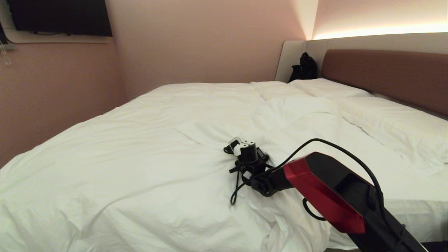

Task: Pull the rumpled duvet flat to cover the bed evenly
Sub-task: Flatten the corners of the folded blanket

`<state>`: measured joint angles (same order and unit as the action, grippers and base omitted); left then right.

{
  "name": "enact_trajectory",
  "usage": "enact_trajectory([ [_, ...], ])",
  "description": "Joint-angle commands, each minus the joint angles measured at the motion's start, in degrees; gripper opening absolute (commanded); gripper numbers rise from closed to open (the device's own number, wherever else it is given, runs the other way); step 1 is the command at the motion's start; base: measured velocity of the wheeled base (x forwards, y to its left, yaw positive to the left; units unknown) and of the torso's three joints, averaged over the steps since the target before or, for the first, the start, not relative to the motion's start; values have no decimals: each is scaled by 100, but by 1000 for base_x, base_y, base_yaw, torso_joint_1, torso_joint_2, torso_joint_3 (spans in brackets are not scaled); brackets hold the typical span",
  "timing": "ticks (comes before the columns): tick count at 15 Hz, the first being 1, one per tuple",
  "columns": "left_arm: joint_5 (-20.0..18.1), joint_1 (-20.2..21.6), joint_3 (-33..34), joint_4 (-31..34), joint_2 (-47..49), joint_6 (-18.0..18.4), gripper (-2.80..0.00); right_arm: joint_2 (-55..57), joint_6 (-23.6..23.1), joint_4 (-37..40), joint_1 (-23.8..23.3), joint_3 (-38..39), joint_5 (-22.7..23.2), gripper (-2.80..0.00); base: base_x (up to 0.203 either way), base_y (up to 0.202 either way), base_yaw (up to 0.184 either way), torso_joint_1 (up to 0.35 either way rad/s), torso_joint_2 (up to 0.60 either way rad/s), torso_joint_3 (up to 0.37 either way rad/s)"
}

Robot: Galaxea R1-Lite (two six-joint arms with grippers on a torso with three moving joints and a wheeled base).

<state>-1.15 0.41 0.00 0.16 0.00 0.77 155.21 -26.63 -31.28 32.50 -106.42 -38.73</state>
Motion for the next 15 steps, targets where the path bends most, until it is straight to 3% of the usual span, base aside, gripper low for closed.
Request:
enact_trajectory([
  [1,0,2,0,2,0,2,-280,9,-18,-18,2,5,-21,-280,0,0,0,0,0,0],
  [15,0,2,0,2,0,2,-280,-219,8,-10,-7,68,-38,-280,0,0,0,0,0,0],
])
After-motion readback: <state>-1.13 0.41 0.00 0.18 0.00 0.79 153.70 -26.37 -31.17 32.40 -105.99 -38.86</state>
